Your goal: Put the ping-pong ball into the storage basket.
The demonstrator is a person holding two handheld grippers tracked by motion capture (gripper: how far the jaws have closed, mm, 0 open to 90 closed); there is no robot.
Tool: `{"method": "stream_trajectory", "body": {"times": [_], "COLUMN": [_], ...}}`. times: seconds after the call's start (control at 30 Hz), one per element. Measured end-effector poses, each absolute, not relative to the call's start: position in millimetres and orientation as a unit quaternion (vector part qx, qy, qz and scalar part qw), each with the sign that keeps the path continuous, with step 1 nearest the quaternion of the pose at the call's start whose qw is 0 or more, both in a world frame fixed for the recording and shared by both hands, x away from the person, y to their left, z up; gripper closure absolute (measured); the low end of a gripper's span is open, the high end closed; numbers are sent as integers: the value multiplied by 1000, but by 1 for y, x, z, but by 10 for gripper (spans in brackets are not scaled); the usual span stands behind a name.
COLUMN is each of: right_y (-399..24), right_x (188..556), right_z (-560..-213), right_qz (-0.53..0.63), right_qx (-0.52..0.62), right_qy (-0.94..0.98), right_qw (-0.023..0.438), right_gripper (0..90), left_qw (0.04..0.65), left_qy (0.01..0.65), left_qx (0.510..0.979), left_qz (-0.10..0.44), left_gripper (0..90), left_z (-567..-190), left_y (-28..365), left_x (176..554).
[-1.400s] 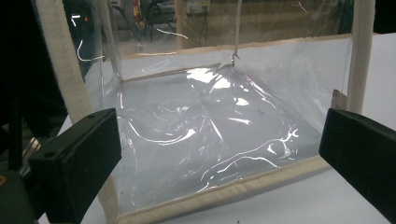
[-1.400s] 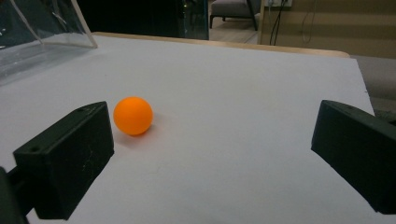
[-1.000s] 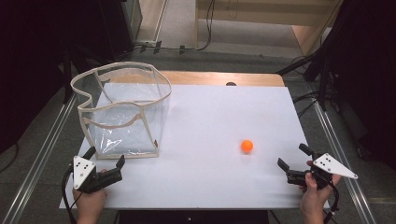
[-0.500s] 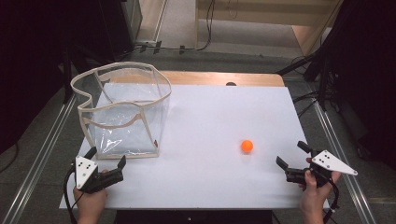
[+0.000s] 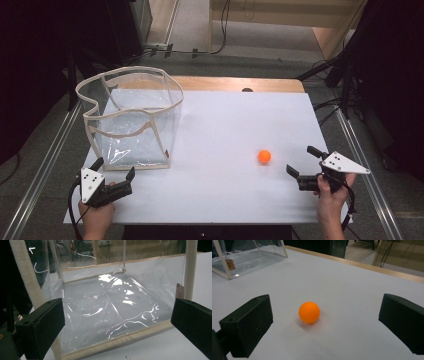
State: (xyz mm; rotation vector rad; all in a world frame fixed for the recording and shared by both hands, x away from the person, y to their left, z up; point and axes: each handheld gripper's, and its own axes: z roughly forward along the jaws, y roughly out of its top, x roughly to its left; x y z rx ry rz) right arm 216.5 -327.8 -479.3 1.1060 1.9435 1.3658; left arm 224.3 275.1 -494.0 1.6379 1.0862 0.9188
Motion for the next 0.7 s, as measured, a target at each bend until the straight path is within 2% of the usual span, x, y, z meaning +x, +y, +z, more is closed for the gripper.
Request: {"method": "stream_trajectory", "body": {"times": [0.7], "right_y": [-299], "right_x": [247], "right_z": [-459], "right_qz": [488], "right_qx": [379], "right_qy": [751], "right_qw": [235], "right_gripper": [0], "left_qw": [464], "left_qy": [439], "left_qx": [671], "left_qz": [376], "left_gripper": [0], "left_z": [-494], "left_y": [273], "left_x": [224]}}
